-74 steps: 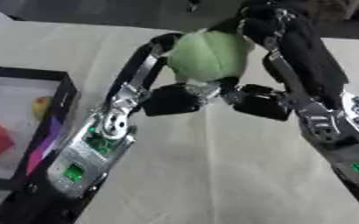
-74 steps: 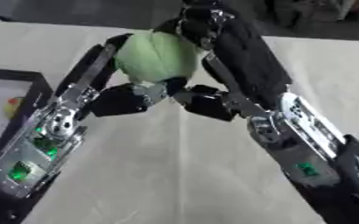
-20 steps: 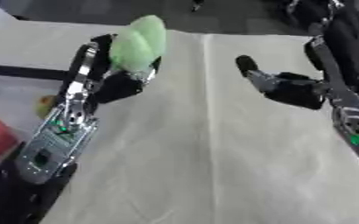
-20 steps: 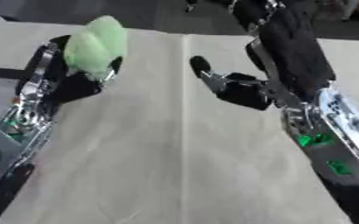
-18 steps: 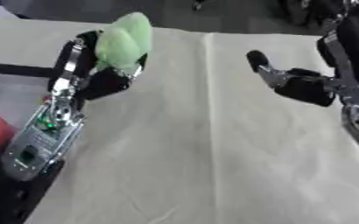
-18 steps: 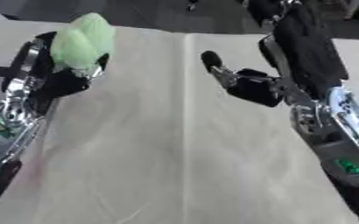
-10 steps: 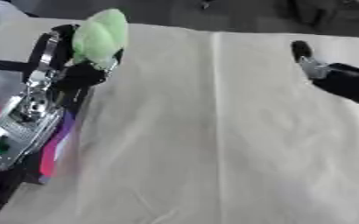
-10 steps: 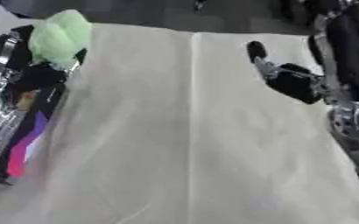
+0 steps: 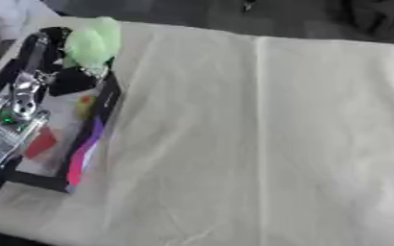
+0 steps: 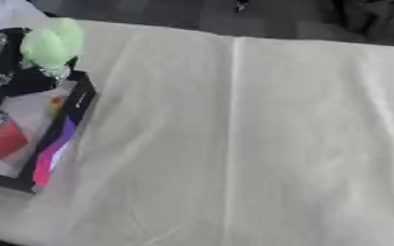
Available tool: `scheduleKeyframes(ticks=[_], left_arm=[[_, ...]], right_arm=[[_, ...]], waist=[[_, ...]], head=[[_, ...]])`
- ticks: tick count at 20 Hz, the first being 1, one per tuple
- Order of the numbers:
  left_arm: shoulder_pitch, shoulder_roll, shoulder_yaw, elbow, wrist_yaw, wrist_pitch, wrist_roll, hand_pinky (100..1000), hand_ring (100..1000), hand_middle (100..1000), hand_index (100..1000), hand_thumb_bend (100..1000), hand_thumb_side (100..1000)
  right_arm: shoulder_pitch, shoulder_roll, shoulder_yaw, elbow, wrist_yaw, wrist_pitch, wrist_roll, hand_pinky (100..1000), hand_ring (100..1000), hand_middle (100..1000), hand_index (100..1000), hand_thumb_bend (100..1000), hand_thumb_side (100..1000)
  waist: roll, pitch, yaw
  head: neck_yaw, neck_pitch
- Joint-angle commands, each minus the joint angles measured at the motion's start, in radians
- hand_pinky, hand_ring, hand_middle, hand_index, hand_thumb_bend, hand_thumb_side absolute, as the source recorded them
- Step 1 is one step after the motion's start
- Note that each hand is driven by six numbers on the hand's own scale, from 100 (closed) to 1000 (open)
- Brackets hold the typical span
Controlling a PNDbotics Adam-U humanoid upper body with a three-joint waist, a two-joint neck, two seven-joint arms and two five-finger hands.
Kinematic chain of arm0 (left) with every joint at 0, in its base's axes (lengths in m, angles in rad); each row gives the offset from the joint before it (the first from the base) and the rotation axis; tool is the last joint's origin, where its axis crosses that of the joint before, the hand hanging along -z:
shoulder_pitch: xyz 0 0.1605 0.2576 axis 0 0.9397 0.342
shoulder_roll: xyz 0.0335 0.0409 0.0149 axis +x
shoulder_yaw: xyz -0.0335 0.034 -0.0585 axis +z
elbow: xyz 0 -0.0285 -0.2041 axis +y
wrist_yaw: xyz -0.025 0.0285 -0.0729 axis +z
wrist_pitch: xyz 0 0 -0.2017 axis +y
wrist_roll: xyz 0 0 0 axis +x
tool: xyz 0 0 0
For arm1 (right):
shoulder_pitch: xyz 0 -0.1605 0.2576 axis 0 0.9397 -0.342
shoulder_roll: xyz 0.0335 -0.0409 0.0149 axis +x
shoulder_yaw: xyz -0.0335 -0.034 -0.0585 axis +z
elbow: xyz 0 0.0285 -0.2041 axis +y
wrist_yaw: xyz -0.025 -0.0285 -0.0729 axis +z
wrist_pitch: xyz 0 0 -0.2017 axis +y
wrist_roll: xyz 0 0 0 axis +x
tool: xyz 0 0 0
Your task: Pick up the objects with one hand, pass them to the other hand, and then place them into the box on the other side of the table.
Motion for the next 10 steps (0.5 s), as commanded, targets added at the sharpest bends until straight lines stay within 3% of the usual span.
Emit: scheduleKeyframes(ticks=[1, 6, 10], left_arm=[[0.008, 0.066, 0.03, 0.001, -0.01, -0.004, 0.014, 711, 676, 366, 367, 339, 100], [0.066, 0.114, 0.053, 0.006, -0.038, 0.003, 0.025, 716, 692, 405, 419, 349, 100], [0.107, 0.141, 0.069, 0.002, -0.084, 0.024, 0.002, 738, 721, 443, 465, 440, 100]], right_arm=[[0.005, -0.042, -0.029, -0.018, -0.005, 0.021, -0.022, 881, 810, 851, 820, 342, 230], [0.025, -0.044, -0.052, -0.018, -0.015, 0.047, -0.046, 879, 807, 850, 821, 338, 230], [0.038, -0.045, -0.064, -0.018, -0.02, 0.061, -0.059, 879, 806, 850, 821, 337, 231]], waist=[[0.004, -0.02, -0.001], [0.002, -0.017, -0.003], [0.002, -0.016, -0.003]], head=[[0.011, -0.015], [0.014, -0.019], [0.016, -0.02]])
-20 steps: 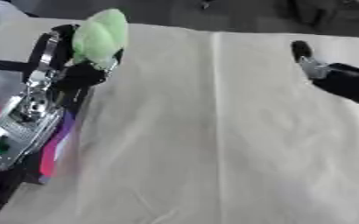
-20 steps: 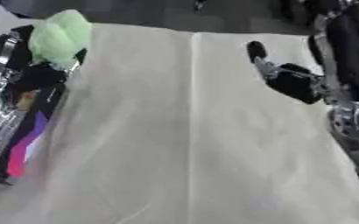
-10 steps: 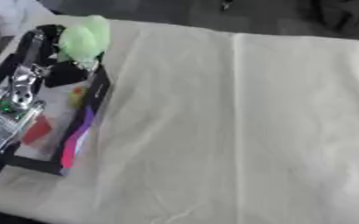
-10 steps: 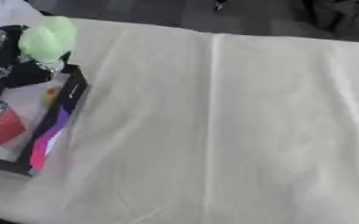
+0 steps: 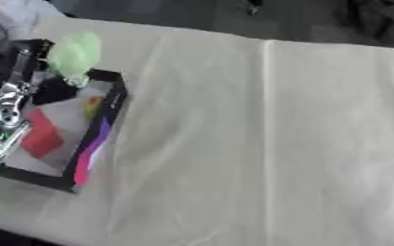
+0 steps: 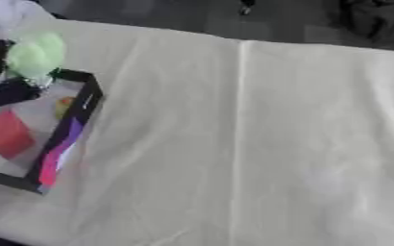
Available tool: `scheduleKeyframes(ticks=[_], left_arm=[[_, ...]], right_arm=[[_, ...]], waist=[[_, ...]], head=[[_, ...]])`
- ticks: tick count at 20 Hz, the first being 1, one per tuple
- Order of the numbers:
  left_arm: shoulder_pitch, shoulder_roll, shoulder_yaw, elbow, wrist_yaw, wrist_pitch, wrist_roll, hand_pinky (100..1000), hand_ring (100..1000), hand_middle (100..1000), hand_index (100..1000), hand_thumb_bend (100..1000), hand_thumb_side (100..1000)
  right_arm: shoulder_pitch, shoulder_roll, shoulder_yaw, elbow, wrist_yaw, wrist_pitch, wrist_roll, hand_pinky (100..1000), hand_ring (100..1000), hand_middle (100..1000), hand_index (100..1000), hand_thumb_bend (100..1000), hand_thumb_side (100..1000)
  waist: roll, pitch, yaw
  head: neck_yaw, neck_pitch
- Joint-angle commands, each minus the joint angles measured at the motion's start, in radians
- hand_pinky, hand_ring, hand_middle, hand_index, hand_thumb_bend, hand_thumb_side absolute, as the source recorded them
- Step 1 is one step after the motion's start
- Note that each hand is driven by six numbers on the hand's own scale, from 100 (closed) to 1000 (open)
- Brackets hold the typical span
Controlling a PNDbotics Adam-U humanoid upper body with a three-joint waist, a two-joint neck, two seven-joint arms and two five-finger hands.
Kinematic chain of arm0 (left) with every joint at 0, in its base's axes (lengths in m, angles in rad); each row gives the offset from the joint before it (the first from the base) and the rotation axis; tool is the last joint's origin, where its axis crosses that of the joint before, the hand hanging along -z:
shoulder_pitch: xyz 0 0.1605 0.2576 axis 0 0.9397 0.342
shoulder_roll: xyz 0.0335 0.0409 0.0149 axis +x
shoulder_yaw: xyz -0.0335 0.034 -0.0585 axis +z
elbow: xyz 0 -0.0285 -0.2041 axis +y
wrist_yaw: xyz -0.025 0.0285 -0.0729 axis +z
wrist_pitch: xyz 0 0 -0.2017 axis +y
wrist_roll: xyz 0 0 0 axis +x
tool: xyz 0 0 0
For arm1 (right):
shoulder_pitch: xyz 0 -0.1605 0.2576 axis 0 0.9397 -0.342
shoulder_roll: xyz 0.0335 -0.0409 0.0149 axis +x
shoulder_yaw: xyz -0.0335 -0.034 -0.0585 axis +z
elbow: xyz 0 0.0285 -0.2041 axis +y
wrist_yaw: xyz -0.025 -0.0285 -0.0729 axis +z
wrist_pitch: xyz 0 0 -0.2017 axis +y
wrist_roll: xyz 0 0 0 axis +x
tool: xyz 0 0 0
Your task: Pick up the objects with one hand, pass them to the other hand, and then place them into the box on the other side of the table.
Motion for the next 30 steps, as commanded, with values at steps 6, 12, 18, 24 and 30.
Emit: scheduleKeyframes(ticks=[6, 12, 18, 24, 30], left_arm=[[0.058, 0.087, 0.046, -0.028, -0.143, 0.051, -0.181, 856, 880, 623, 693, 547, 100], [0.079, 0.103, 0.089, -0.033, -0.29, 0.111, -0.392, 996, 1000, 772, 837, 812, 260], [0.075, 0.102, 0.118, -0.035, -0.416, 0.169, -0.508, 1000, 1000, 793, 856, 802, 238], [0.067, 0.067, 0.176, -0.147, -0.244, 0.129, -0.368, 933, 999, 788, 815, 420, 666], [0.058, 0.011, 0.187, -0.319, 0.112, -0.075, -0.034, 910, 983, 821, 842, 228, 938]], right_arm=[[0.007, -0.034, -0.028, -0.018, -0.013, 0.02, -0.02, 879, 806, 851, 823, 331, 234], [0.006, -0.035, -0.03, -0.018, -0.019, 0.014, -0.034, 878, 804, 849, 823, 324, 234], [0.009, -0.032, -0.031, -0.018, -0.02, 0.004, -0.046, 879, 804, 848, 822, 323, 235], [0.02, -0.028, -0.041, -0.018, -0.023, 0.002, -0.061, 875, 799, 846, 819, 301, 240], [0.044, 0.004, -0.053, -0.018, -0.106, -0.006, -0.148, 856, 784, 851, 826, 100, 397]], waist=[[0.001, -0.015, -0.003], [0.002, -0.016, -0.001], [0.001, -0.019, 0.001], [0.0, -0.022, 0.002], [0.002, -0.023, 0.001]], head=[[0.004, -0.012], [0.01, -0.005], [0.014, -0.005], [0.003, -0.003], [-0.013, -0.001]])
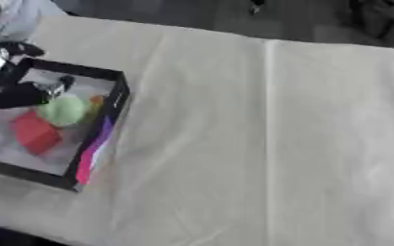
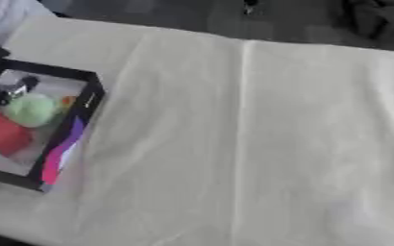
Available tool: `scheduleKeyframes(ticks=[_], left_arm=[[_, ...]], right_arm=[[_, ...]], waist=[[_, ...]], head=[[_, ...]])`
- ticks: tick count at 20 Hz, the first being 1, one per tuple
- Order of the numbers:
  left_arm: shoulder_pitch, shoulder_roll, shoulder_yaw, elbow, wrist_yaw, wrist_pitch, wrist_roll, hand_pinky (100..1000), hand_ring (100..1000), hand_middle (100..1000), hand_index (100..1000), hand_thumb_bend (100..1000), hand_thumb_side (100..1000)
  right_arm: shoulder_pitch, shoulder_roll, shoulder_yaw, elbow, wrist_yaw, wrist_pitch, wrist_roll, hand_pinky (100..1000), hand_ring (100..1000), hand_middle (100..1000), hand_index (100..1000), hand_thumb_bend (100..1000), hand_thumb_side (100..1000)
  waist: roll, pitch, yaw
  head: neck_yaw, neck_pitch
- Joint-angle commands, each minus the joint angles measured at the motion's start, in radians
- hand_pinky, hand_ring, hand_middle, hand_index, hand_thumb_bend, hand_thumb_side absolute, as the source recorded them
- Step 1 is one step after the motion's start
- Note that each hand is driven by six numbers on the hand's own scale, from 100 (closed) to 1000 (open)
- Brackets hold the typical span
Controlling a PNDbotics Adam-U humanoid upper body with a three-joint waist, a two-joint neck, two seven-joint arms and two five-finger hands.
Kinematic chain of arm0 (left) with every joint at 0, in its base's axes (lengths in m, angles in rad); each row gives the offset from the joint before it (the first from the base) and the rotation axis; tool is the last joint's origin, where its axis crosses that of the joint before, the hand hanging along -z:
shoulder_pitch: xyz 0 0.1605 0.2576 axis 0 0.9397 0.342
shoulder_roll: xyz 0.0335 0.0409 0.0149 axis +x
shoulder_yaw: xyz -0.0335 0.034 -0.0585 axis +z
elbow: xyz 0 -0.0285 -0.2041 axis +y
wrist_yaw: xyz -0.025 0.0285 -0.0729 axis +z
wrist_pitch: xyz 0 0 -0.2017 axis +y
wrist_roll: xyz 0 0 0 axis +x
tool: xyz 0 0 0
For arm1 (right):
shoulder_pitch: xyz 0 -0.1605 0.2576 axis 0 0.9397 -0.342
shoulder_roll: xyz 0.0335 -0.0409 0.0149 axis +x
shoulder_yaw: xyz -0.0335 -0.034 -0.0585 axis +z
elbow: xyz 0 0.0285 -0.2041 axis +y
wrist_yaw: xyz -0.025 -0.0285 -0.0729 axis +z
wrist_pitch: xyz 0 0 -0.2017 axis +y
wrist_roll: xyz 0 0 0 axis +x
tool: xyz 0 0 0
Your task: Pick up the objects with one hand, pass them to the other hand, and then place them into the box on the other side of the table.
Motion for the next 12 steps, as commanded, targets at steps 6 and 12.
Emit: scheduleKeyframes(ticks=[6, 12], left_arm=[[-0.022, -0.013, 0.007, -0.102, 0.166, -0.123, 0.115, 930, 1000, 847, 861, 474, 644], [-0.078, -0.134, -0.038, -0.182, 0.242, -0.177, 0.079, 912, 1000, 845, 833, 353, 544]], right_arm=[[0.018, 0.002, -0.011, -0.016, -0.11, -0.023, -0.103, 809, 757, 865, 840, 100, 536], [0.085, 0.122, 0.052, -0.016, -0.187, -0.068, -0.034, 780, 756, 877, 845, 100, 212]], waist=[[0.011, -0.024, -0.004], [0.026, -0.023, -0.011]], head=[[-0.02, -0.002], [-0.099, -0.003]])
